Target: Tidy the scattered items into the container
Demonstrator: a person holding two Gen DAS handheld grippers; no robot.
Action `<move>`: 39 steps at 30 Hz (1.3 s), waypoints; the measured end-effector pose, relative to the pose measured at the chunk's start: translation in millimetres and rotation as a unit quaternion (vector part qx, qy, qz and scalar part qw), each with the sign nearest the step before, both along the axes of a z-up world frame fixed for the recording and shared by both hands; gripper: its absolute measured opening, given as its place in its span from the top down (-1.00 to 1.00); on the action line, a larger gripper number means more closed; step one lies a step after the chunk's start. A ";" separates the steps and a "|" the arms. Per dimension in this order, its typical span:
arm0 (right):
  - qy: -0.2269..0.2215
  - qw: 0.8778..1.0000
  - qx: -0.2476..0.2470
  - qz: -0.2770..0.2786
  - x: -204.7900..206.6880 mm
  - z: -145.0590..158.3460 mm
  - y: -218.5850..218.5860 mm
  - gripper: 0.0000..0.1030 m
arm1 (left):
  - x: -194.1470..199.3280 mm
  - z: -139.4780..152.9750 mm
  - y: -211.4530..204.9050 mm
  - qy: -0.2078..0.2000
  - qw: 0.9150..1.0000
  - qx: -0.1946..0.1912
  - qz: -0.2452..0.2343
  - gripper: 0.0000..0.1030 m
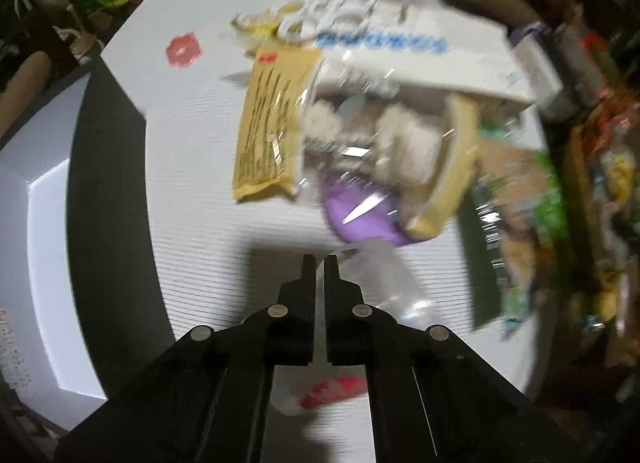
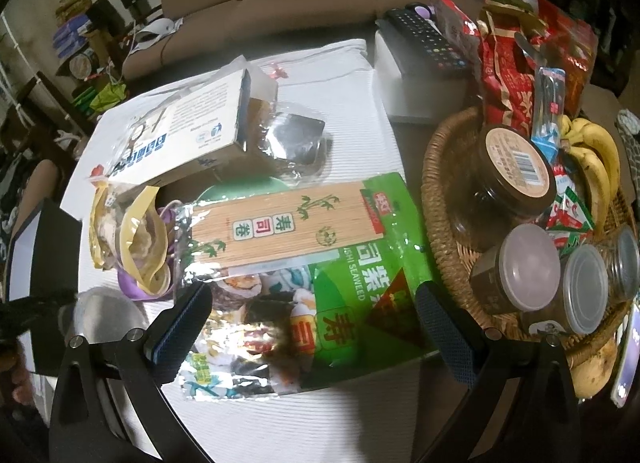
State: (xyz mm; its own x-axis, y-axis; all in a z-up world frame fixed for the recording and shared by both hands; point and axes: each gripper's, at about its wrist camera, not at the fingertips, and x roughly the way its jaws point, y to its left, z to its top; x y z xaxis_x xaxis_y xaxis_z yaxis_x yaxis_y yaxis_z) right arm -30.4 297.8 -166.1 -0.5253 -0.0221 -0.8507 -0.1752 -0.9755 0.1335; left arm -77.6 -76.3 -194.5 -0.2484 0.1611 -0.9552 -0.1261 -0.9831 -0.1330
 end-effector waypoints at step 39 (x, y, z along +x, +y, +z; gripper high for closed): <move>0.001 0.999 -0.042 0.011 13.3 -1.5 8.0 -1.00 | 35.0 88.4 13.0 0.044 0.988 0.117 -0.092 1.00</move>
State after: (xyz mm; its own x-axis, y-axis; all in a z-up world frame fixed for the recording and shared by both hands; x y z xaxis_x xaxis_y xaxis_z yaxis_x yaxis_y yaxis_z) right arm -17.1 305.8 -167.6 -0.5254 -0.1055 -0.8443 -0.1528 -0.9644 0.2156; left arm -42.6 -63.2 -106.1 -0.2738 0.4257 -0.8624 -0.3210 -0.8857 -0.3352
